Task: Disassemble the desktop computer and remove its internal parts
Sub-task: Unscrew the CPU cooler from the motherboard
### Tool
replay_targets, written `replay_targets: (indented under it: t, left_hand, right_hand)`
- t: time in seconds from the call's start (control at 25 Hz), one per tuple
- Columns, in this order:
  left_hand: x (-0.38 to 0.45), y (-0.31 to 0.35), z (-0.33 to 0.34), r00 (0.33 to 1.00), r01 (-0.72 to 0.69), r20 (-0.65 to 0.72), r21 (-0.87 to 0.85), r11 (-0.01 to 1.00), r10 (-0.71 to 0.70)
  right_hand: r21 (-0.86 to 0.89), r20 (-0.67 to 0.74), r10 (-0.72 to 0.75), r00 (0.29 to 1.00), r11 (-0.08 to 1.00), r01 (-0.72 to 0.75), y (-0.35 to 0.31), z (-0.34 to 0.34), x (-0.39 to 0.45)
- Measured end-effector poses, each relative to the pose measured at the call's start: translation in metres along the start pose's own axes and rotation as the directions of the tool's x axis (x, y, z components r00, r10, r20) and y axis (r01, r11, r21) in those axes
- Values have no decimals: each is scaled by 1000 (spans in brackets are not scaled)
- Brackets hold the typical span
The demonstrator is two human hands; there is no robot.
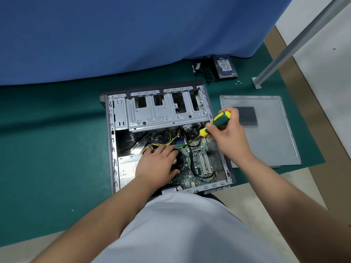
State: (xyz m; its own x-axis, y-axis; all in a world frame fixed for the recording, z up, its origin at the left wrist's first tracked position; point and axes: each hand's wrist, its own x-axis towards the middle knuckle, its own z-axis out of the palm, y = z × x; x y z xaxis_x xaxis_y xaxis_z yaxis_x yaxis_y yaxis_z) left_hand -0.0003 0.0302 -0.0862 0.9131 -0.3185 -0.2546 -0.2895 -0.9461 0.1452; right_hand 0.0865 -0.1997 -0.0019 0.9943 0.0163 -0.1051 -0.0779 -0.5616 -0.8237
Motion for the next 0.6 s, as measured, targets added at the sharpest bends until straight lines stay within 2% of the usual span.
replay_targets:
  t: [0.08,0.2,0.6]
  left_hand:
    - [3,1,2,998,8,67,39,999,-11]
    - [4,3,2,993,25,113,85,996,-34]
    - [4,4,2,987,19,156,117,993,-37]
  right_hand:
    - [-67,14,-36,999,997,36,4,2,-2]
    - [-53,47,-35,998,998,38,8,8,-4]
    - [-108,65,-4,998,994,12,16,14,-6]
